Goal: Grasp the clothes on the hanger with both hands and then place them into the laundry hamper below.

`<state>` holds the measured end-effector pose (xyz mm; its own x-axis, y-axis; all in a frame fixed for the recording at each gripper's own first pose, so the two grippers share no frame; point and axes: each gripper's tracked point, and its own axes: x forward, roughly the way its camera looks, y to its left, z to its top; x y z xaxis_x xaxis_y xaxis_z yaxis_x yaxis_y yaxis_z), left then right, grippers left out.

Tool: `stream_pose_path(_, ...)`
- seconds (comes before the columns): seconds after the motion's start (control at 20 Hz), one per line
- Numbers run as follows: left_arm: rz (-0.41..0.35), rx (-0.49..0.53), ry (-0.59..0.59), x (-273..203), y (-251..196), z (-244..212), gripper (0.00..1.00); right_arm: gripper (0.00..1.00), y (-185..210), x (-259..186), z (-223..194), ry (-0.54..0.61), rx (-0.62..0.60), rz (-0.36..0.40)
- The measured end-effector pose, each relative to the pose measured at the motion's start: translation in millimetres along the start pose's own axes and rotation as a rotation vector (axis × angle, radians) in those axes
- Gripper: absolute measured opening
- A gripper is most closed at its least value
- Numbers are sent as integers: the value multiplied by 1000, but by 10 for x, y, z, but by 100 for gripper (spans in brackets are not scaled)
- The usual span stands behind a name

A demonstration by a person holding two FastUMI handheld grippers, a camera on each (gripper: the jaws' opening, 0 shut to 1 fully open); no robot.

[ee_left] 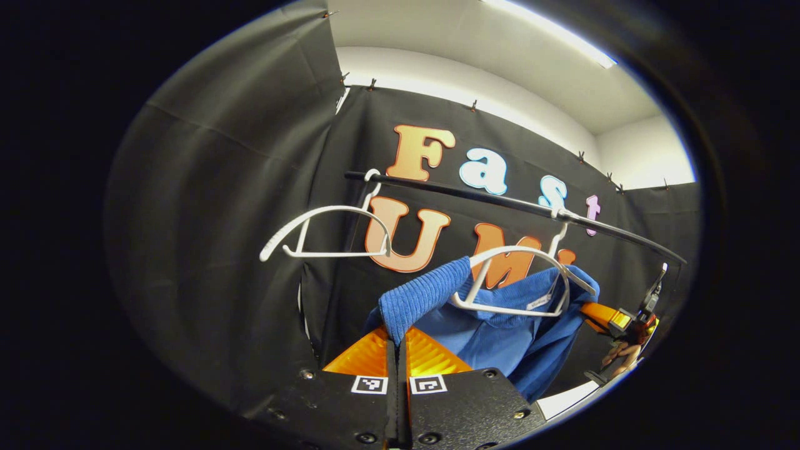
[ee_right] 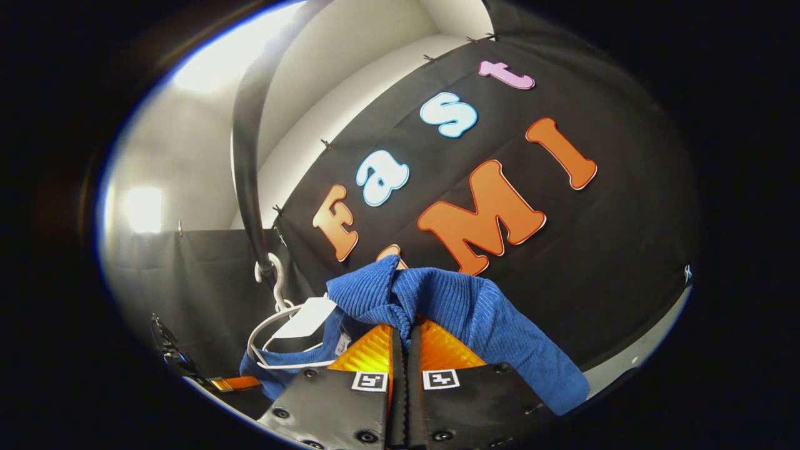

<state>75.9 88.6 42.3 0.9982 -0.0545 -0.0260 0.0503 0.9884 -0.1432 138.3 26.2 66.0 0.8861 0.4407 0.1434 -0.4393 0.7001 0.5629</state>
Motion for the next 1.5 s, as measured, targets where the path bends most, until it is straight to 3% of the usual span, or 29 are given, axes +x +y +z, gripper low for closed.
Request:
stream_pose_path(0.3, 13, -34, -38, 116, 179, 208, 0, 7, -154, 136, 287, -49, -20, -23)
stream_pose_path(0.75, 53, 24, -76, 366, 384, 360, 0, 7, -463, 368, 474, -56, 22, -72)
stream_pose_path(1.25, 38, -31, 46, 772, 469, -164, 0, 7, -1120, 528, 309, -32, 52, -231)
stream_pose_path(1.5, 41, -24, 79, 799, 509, -336, 1, 7, -1231, 451, 151, -8, 61, -264)
